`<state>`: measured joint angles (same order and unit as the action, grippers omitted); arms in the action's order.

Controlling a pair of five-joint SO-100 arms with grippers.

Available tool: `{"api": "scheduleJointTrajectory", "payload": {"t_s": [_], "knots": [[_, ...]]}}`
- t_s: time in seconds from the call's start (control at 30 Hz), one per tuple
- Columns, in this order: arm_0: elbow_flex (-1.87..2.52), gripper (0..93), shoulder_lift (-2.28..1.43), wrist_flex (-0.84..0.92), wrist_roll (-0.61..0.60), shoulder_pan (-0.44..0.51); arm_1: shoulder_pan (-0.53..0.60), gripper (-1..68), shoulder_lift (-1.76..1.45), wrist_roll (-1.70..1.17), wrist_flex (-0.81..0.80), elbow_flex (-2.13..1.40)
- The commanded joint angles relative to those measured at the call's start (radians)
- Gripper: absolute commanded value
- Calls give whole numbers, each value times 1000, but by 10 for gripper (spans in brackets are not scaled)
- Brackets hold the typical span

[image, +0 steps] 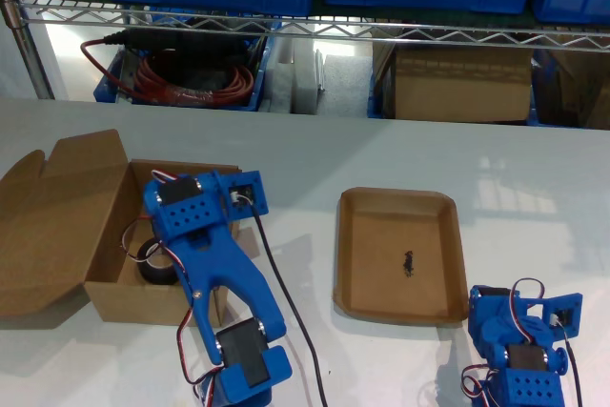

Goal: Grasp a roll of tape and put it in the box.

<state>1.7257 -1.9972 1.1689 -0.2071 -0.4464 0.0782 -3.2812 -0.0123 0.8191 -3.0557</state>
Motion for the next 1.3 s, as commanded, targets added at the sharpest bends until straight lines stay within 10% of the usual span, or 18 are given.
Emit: {"api": "scheduleJointTrajectory", "payload": {"t_s": [0.0,0.33,1.27], "knots": [[21,226,-95,-18,26,66,3,3,-6,3,-5,-14],[922,0,-965,-377,261,511,3,3,-6,3,-5,-14],[1341,-1,-1327,-285,383,541,3,3,-6,3,-5,-14]]}}
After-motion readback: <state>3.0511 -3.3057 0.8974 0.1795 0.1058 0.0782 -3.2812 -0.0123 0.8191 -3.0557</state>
